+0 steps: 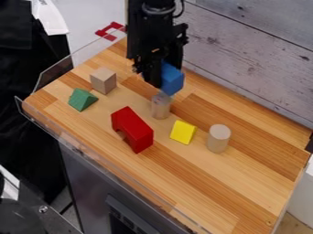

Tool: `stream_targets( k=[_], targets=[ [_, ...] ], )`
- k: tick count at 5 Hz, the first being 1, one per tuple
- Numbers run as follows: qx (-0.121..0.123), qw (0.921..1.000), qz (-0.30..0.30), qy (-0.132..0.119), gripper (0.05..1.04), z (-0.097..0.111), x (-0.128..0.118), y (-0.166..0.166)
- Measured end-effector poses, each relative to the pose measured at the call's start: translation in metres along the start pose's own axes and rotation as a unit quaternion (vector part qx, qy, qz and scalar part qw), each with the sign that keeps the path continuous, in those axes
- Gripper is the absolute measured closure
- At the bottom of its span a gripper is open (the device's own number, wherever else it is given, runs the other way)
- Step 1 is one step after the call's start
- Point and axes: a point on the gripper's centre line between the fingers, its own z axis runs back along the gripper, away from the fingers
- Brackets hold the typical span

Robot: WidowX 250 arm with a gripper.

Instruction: Put the blue rectangle on top of the cylinder in the middle of the table.

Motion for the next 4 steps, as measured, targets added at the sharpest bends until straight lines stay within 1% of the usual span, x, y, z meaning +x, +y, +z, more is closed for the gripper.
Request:
stream_targets(
  k=[1, 2, 3, 4],
  targets=[
    [0.028, 0.9996, -0.008, -0.004, 0.518, -0.010, -0.009, 0.003],
    [0.031, 0.9995, -0.005, -0.003, 0.518, -0.012, -0.011, 0.005],
    [0.035, 0.9993, 0.012, 0.002, 0.518, -0.017, -0.006, 0.012],
    [0.032, 0.9992, 0.026, 0.004, 0.518, -0.017, 0.000, 0.013]
  ],
)
